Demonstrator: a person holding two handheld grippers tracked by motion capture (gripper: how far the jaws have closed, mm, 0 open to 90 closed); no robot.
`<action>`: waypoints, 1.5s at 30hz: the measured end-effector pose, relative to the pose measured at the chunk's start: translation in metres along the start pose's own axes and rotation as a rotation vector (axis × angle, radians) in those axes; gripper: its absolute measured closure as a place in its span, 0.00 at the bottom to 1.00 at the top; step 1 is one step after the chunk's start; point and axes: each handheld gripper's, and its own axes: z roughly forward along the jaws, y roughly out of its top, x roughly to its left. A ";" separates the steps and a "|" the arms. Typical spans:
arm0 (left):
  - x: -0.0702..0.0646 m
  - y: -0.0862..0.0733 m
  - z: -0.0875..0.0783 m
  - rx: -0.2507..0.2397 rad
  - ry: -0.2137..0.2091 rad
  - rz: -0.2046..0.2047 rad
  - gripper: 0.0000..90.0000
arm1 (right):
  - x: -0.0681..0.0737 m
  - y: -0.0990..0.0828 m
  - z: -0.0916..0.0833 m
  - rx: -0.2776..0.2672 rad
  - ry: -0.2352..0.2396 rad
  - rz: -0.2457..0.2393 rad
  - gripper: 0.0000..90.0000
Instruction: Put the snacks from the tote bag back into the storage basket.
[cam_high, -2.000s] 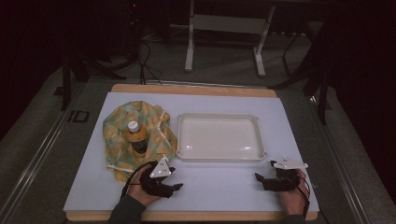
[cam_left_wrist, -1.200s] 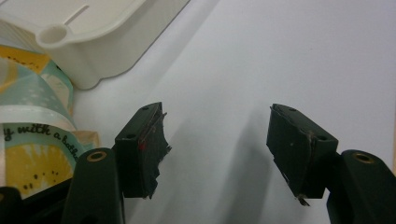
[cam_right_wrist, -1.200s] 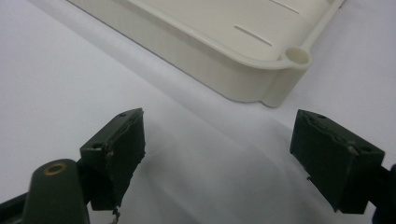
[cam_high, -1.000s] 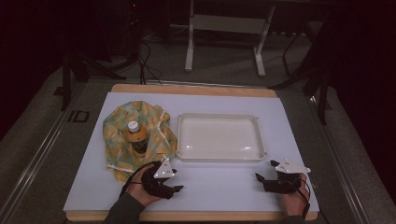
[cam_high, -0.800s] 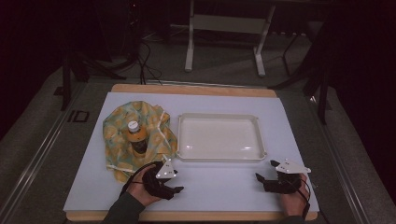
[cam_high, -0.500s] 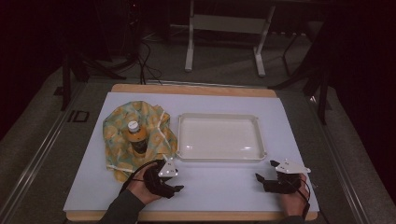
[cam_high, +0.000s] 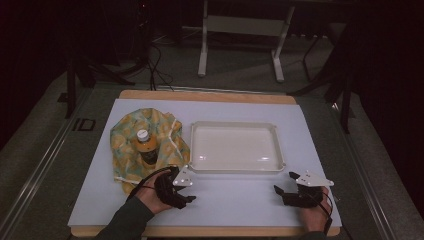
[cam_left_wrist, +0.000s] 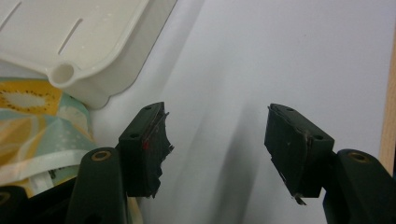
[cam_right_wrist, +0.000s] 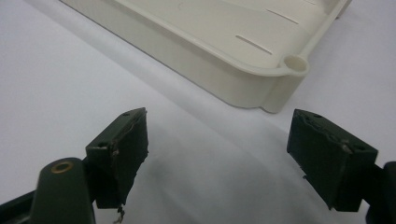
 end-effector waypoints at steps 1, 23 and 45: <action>0.000 0.000 0.000 0.000 0.000 0.000 0.44 | 0.000 0.000 0.000 0.000 0.000 0.000 0.22; 0.005 0.017 -0.007 0.035 0.000 0.060 0.45 | -0.001 0.000 -0.001 -0.008 0.005 0.005 0.22; 0.016 0.035 -0.020 0.104 -0.004 0.112 0.47 | -0.001 0.000 -0.001 -0.011 0.009 0.003 0.22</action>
